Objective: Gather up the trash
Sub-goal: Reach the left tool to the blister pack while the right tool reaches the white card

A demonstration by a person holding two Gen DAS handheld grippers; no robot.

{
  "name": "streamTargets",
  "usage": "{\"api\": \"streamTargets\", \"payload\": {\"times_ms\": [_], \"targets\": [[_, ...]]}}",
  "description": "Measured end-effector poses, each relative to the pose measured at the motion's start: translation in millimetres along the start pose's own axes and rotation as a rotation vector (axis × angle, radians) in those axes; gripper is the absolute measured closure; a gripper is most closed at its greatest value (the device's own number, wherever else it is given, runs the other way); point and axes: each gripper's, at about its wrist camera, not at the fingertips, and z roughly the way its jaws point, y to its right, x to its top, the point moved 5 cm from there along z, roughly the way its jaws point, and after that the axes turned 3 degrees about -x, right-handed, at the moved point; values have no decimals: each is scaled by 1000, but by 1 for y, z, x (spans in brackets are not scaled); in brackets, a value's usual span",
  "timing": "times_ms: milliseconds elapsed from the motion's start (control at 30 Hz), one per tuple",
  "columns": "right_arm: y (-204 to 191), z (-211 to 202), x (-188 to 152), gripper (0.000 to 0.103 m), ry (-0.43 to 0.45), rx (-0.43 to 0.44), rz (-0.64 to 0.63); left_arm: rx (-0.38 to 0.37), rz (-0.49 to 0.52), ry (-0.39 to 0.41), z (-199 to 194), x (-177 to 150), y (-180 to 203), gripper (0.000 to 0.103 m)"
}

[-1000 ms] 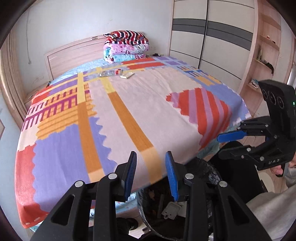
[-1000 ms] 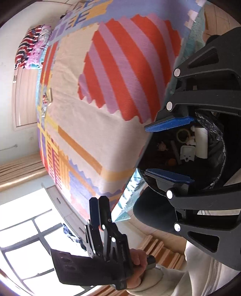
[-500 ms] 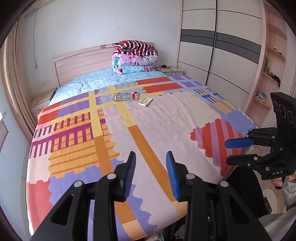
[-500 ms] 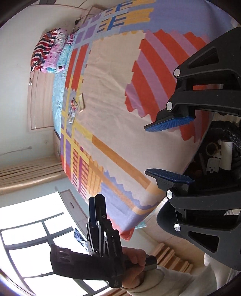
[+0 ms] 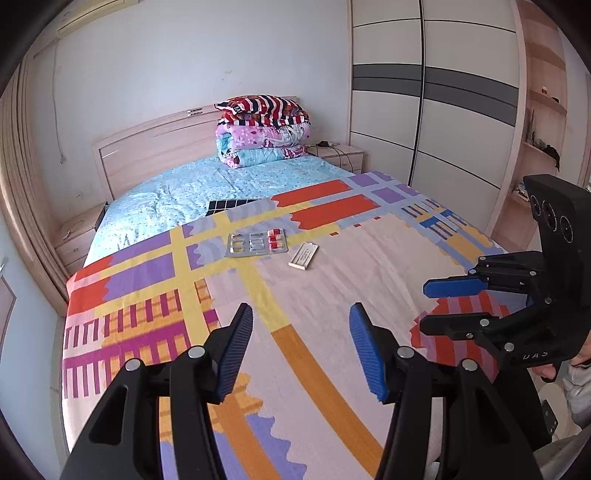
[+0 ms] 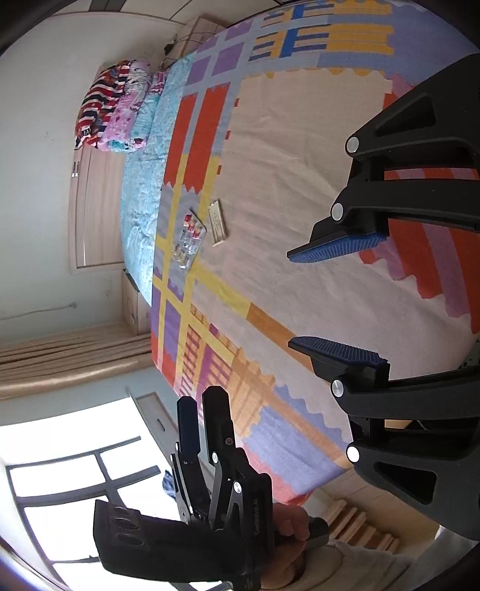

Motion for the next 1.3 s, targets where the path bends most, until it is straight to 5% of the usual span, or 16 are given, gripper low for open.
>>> {"api": "streamTargets", "payload": {"times_ms": [1067, 1300], "targets": [[46, 127, 63, 62, -123, -58, -2, 85, -100, -175, 186, 46, -106, 51], [45, 138, 62, 72, -149, -57, -7, 100, -114, -192, 203, 50, -114, 52]]}}
